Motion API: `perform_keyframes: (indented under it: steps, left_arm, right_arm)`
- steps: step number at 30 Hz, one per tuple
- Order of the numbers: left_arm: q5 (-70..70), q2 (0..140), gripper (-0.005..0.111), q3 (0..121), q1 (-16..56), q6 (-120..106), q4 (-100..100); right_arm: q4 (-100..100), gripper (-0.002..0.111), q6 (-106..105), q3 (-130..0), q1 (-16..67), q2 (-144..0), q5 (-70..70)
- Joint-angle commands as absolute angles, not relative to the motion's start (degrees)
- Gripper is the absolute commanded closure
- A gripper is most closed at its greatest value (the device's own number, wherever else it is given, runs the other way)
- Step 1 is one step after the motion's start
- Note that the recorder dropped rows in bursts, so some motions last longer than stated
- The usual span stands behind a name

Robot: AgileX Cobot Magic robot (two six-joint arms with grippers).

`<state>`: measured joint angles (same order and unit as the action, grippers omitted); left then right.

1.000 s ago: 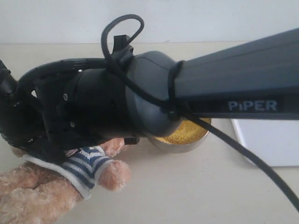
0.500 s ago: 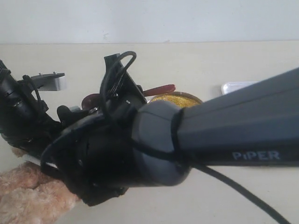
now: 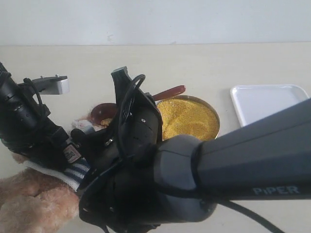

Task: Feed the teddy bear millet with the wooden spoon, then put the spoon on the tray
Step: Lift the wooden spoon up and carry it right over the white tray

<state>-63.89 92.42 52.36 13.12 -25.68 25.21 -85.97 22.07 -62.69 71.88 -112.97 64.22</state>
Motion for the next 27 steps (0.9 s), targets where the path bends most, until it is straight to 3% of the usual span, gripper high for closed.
perform_keyframes:
  steps: [1,11,27]
  left_arm:
    - [-64.4,92.3,0.103,52.6,13.2,-25.6,25.9]
    - [-64.3,92.3,0.103,52.6,13.2,-25.6,26.0]
    - [-64.1,92.3,0.103,52.6,13.2,-25.5,26.0]
  right_arm:
    - [-87.1,0.109,23.8,-62.4,71.9,-112.5,64.7]
    - [-78.7,0.109,23.5,-62.5,71.8,-108.7,57.4]
    - [-67.4,0.109,22.0,-68.1,68.8,-104.5,57.0]
